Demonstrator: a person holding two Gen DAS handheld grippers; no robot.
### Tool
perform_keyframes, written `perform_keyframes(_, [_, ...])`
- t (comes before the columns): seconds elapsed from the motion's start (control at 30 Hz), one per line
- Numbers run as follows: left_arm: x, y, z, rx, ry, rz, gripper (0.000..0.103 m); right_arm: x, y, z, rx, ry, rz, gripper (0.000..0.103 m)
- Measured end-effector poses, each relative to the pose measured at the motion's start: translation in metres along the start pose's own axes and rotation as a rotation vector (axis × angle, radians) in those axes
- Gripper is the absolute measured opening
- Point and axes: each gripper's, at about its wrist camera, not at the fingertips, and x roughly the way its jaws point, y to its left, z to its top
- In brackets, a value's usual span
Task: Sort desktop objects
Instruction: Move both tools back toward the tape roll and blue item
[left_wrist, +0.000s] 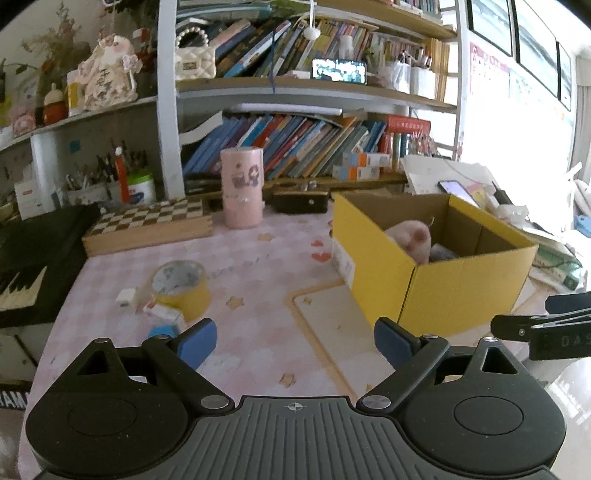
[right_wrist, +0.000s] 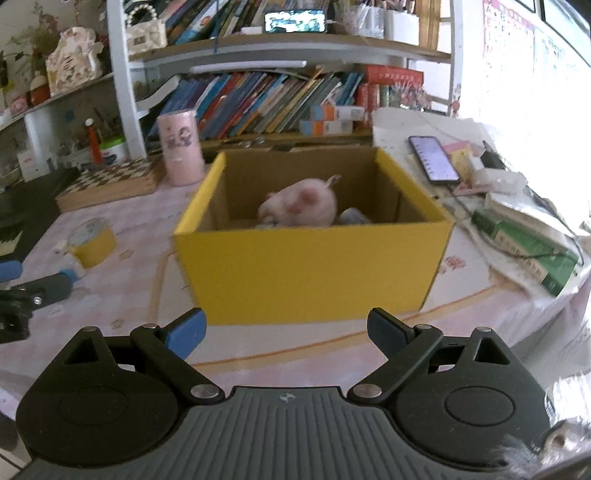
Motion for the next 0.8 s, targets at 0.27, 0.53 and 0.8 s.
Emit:
perform_keyframes(0.27, [-0.018, 0.022, -0.019, 0.001, 0.036, -0.005, 0.094, -0.011, 0.044, -0.026, -0.017, 0.051, 0.035, 0.094])
perform_keyframes(0.53, [-0.033, 0.043, -0.033, 0.005, 0.058, -0.003, 0.095, -0.019, 0.081, -0.046, -0.048, 0.08, 0.065, 0.094])
perform_keyframes(0.8, [-0.047, 0.062, -0.045, 0.001, 0.072, 0.01, 0.095, -0.023, 0.109, -0.058, -0.069, 0.098, 0.093, 0.094])
